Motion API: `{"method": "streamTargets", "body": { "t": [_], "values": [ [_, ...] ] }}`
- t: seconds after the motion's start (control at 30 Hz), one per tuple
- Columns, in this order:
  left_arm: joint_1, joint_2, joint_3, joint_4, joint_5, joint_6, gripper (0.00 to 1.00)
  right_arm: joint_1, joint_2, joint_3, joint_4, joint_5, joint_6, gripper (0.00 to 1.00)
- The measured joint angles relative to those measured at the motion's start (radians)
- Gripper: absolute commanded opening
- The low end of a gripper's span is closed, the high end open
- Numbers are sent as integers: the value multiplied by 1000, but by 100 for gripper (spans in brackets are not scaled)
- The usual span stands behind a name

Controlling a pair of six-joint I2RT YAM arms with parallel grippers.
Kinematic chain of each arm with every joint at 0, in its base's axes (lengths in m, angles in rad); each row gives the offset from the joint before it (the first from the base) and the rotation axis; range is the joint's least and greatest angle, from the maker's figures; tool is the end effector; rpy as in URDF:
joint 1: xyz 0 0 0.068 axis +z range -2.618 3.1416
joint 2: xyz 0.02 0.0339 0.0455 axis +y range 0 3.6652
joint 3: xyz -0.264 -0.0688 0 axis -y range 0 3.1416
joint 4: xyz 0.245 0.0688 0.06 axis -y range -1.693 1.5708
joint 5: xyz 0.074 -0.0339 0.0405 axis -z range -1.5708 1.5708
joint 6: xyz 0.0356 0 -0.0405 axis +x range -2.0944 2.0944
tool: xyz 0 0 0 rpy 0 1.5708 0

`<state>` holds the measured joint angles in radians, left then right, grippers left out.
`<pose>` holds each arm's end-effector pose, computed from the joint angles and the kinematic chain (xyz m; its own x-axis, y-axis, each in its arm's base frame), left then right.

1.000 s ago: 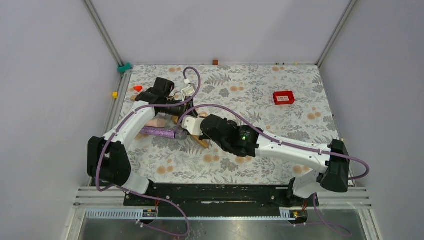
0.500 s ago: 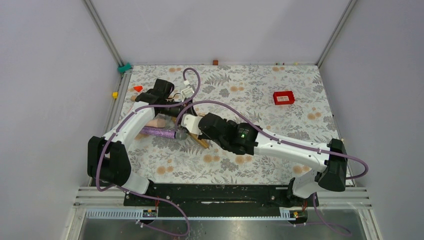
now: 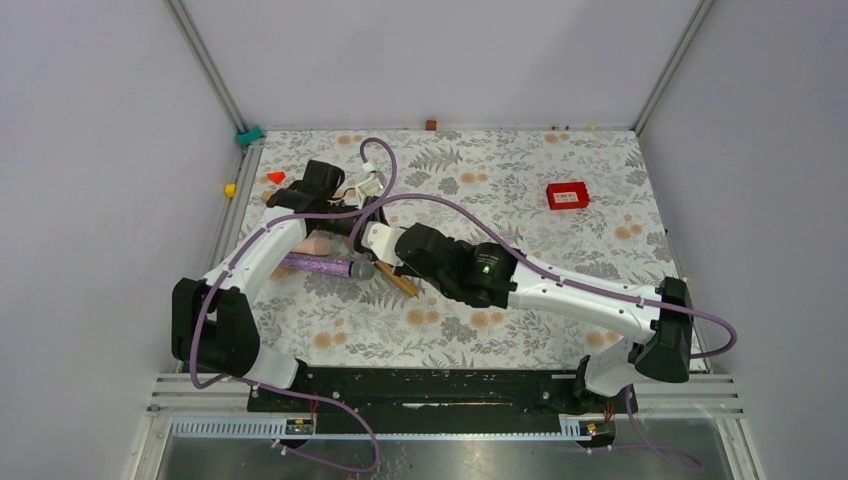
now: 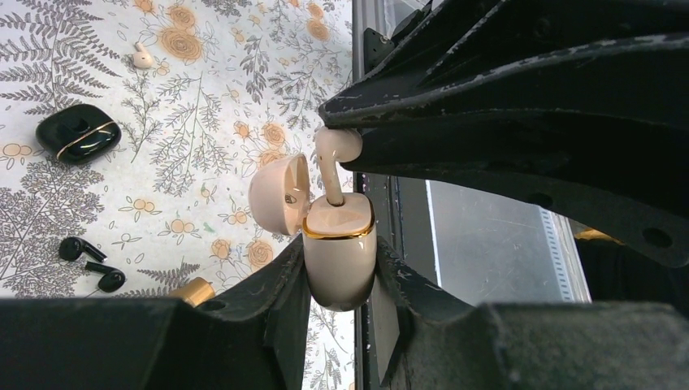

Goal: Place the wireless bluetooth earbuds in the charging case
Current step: Place the earbud in the charging case.

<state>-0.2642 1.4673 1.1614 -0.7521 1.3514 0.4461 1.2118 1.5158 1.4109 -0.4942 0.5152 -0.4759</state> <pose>0.2656 -0.1078 0.2883 -0.5349 0.2420 -0.8095 0.8312 -0.0215 -0.5556 0.1366 0.3141 0.3519 0.1317 -0.7839 -0.6068 -0.6879 0.3685 -0.6253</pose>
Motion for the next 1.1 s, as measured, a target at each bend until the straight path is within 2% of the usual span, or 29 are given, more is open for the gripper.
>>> {"method": "streamTargets", "body": {
  "t": [0.43,0.6,0.7,0.77,0.97,1.1],
  "values": [
    [6,-15,-20,14,12,55,0,6,0,62,-43,-3,19,41],
    [10,-16,-24,14,15,58,0,6,0,65,-50,1,18,64],
    [28,-16,-25,14,22,59,0,-4,-15,56,-40,5,8,89],
    [52,-16,-25,14,27,60,0,-37,-54,27,-28,-12,13,99],
    [126,-35,-25,14,15,62,0,-275,-235,-74,-16,-157,51,99],
    [153,-89,-19,13,-6,61,0,-323,-288,-123,-3,-215,50,94]
  ]
}}
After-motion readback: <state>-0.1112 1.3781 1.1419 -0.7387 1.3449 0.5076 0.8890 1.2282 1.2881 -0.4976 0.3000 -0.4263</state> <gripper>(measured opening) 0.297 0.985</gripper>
